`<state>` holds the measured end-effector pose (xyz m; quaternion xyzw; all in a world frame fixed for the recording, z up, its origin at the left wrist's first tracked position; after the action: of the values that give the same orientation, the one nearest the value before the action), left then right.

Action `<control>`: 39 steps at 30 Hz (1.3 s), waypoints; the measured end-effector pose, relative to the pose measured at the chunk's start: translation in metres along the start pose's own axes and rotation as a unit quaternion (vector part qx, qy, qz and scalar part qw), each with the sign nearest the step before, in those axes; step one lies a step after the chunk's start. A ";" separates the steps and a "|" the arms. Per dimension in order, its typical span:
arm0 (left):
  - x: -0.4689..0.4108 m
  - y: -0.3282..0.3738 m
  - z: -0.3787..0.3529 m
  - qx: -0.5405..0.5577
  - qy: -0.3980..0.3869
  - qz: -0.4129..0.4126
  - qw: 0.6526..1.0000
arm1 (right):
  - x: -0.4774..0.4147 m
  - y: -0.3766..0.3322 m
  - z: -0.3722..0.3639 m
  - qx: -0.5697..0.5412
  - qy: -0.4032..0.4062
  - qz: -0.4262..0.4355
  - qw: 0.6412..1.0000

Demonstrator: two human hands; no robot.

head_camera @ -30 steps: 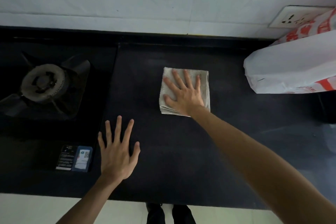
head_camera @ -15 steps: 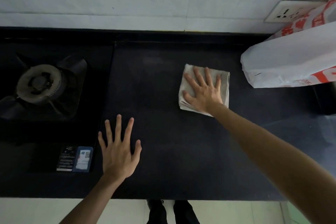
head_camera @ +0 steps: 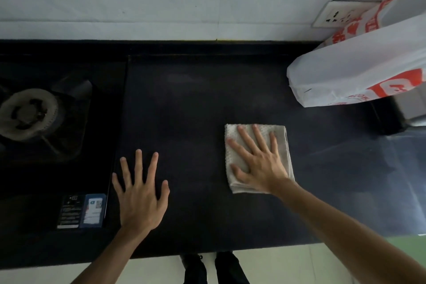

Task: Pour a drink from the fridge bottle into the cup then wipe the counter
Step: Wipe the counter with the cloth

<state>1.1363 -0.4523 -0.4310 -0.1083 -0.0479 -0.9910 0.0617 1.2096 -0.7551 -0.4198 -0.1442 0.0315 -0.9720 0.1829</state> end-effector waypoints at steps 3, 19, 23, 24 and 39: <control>0.000 0.000 0.000 0.004 -0.003 0.005 1.000 | -0.057 0.014 0.018 -0.023 0.012 -0.073 0.997; 0.000 -0.001 -0.001 0.003 0.006 -0.001 1.000 | -0.162 -0.159 0.027 0.006 0.019 0.099 0.995; -0.001 -0.003 -0.001 0.006 0.006 0.000 1.000 | -0.131 -0.089 0.029 -0.017 0.022 0.025 0.999; -0.001 -0.003 -0.002 0.007 0.006 0.000 1.000 | -0.118 -0.069 0.028 -0.025 0.026 0.002 0.999; 0.001 0.001 0.001 0.015 0.004 -0.001 1.000 | 0.098 0.089 -0.011 -0.082 0.033 -0.260 0.961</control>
<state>1.1360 -0.4534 -0.4297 -0.1030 -0.0628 -0.9907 0.0625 1.1498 -0.8740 -0.4141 -0.1293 0.0782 -0.9844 -0.0901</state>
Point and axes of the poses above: each hand's wrist, its own x-axis away from the middle knuckle, its own z-axis out of the back of the hand, y = z × x, the point moved 5 cm from there along -x, towards the middle knuckle
